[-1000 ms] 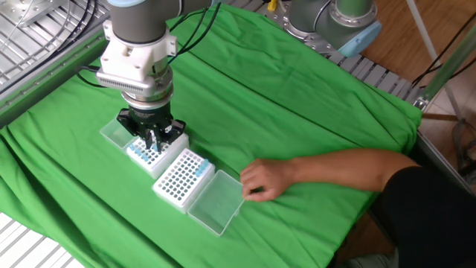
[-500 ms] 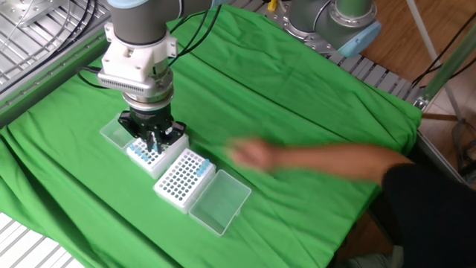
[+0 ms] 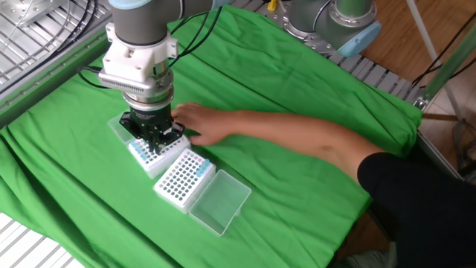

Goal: Insert a medium pipette tip into the holder for medium pipette tips

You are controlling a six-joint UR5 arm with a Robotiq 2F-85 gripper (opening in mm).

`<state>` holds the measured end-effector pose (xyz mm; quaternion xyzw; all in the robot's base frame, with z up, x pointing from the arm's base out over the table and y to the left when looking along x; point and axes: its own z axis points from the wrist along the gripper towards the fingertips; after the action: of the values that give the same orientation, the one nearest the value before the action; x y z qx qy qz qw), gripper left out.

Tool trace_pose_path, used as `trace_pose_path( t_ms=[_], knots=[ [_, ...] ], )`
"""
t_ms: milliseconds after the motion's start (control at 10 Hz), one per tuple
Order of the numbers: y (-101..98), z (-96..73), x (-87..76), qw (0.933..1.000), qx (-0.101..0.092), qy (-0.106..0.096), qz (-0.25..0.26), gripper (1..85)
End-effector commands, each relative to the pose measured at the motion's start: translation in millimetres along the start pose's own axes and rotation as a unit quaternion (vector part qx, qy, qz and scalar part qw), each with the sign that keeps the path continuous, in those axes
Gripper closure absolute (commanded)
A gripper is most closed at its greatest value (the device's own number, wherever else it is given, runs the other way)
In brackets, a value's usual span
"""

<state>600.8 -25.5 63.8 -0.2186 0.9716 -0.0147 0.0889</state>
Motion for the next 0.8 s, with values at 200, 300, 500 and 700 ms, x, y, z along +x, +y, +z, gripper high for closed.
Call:
trace_pose_path(
  t_ms=[200, 300, 500, 700],
  knots=[
    [-3.7, -27.2, 5.3, 0.9996, 0.002, 0.028, 0.008, 84.7],
    [-3.0, -37.4, 5.5, 0.9993, 0.0, 0.036, 0.008, 84.7],
    [2.2, -56.2, 4.8, 0.9987, -0.005, 0.05, 0.013, 84.7],
    [3.0, -71.8, 2.8, 0.9981, -0.006, 0.06, 0.014, 84.7]
  ],
)
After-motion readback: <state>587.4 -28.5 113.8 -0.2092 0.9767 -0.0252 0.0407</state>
